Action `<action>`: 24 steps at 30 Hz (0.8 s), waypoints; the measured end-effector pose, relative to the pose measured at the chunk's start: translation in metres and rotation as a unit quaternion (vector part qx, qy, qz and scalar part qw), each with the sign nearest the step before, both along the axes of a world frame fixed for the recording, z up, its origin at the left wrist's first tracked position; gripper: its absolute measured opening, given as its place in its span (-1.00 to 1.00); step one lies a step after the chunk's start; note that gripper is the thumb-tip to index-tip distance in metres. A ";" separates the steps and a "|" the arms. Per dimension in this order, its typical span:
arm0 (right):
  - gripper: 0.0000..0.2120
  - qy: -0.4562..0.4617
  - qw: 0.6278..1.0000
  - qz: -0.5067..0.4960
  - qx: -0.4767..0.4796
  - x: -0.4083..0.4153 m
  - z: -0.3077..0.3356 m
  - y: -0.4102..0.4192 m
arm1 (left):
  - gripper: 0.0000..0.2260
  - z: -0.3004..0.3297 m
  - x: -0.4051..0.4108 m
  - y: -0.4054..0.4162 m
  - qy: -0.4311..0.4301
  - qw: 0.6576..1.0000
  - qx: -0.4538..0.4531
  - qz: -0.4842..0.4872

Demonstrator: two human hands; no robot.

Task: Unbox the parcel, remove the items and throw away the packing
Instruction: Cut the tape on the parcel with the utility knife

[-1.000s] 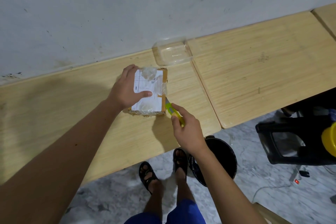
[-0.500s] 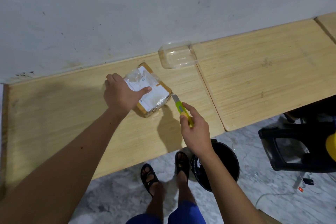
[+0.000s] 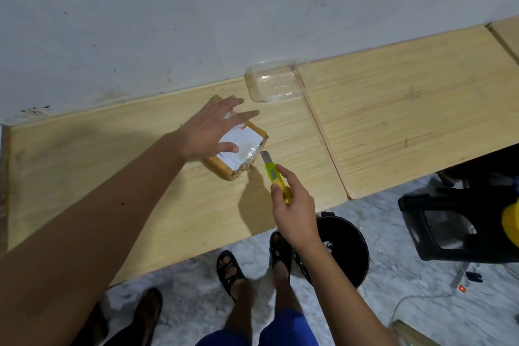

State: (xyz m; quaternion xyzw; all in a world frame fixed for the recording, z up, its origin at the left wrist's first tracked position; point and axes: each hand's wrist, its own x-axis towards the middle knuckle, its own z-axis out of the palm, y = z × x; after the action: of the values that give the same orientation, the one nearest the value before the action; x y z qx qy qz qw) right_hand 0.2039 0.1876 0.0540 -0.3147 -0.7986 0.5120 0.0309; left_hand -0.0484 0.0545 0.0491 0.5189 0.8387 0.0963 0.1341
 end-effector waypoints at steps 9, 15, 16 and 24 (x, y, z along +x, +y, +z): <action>-0.64 0.021 1.000 -0.008 -0.013 -0.001 -0.005 -0.007 | -0.37 -0.003 -0.017 0.010 -0.009 0.999 -0.052 -0.009; -0.63 0.033 0.999 -0.032 -0.008 -0.012 -0.009 0.000 | -0.29 -0.010 -0.005 0.003 -0.030 0.996 -0.020 0.081; -0.63 0.036 0.999 -0.035 -0.004 -0.016 -0.010 0.001 | -0.28 -0.011 -0.003 0.002 -0.033 0.995 -0.015 0.091; -0.62 0.038 0.999 -0.017 0.011 -0.033 -0.017 0.001 | -0.36 -0.012 0.015 0.003 -0.004 0.987 -0.005 0.158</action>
State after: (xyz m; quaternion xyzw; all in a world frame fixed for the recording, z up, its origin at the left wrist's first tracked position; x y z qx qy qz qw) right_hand 0.1707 0.1883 0.0370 -0.3084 -0.7969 0.5143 0.0733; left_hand -0.0333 0.0571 0.0367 0.3789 0.9101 0.1144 0.1231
